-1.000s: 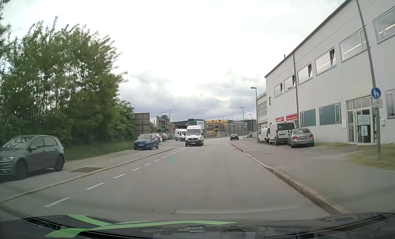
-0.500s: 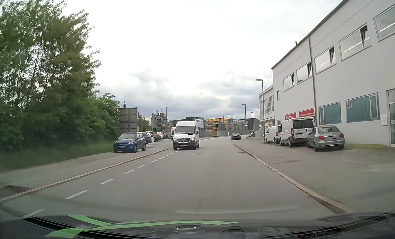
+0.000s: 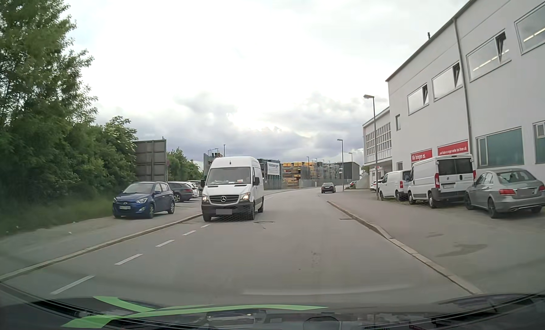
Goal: Follow the waypoints while adhering to traffic rules and regulations
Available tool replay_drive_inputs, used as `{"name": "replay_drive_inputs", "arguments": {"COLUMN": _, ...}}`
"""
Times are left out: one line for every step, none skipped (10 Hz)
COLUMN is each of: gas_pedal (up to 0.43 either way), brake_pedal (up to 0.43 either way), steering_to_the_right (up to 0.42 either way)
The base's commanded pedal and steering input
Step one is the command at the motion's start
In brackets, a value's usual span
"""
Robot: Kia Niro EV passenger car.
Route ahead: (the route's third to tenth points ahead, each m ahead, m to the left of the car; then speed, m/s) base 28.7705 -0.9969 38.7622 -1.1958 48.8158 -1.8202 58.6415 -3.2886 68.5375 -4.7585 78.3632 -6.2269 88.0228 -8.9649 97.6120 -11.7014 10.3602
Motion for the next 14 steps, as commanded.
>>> {"name": "replay_drive_inputs", "arguments": {"gas_pedal": 0.0, "brake_pedal": 0.0, "steering_to_the_right": -0.002}}
{"name": "replay_drive_inputs", "arguments": {"gas_pedal": 0.0, "brake_pedal": 0.0, "steering_to_the_right": -0.001}}
{"name": "replay_drive_inputs", "arguments": {"gas_pedal": 0.0, "brake_pedal": 0.0, "steering_to_the_right": 0.0}}
{"name": "replay_drive_inputs", "arguments": {"gas_pedal": 0.008, "brake_pedal": 0.0, "steering_to_the_right": -0.001}}
{"name": "replay_drive_inputs", "arguments": {"gas_pedal": 0.039, "brake_pedal": 0.0, "steering_to_the_right": -0.001}}
{"name": "replay_drive_inputs", "arguments": {"gas_pedal": 0.039, "brake_pedal": 0.0, "steering_to_the_right": -0.001}}
{"name": "replay_drive_inputs", "arguments": {"gas_pedal": 0.039, "brake_pedal": 0.0, "steering_to_the_right": -0.001}}
{"name": "replay_drive_inputs", "arguments": {"gas_pedal": 0.039, "brake_pedal": 0.0, "steering_to_the_right": 0.0}}
{"name": "replay_drive_inputs", "arguments": {"gas_pedal": 0.039, "brake_pedal": 0.0, "steering_to_the_right": 0.0}}
{"name": "replay_drive_inputs", "arguments": {"gas_pedal": 0.039, "brake_pedal": 0.0, "steering_to_the_right": 0.0}}
{"name": "replay_drive_inputs", "arguments": {"gas_pedal": 0.039, "brake_pedal": 0.0, "steering_to_the_right": 0.0}}
{"name": "replay_drive_inputs", "arguments": {"gas_pedal": 0.039, "brake_pedal": 0.0, "steering_to_the_right": 0.001}}
{"name": "replay_drive_inputs", "arguments": {"gas_pedal": 0.039, "brake_pedal": 0.0, "steering_to_the_right": 0.001}}
{"name": "replay_drive_inputs", "arguments": {"gas_pedal": 0.047, "brake_pedal": 0.0, "steering_to_the_right": 0.001}}
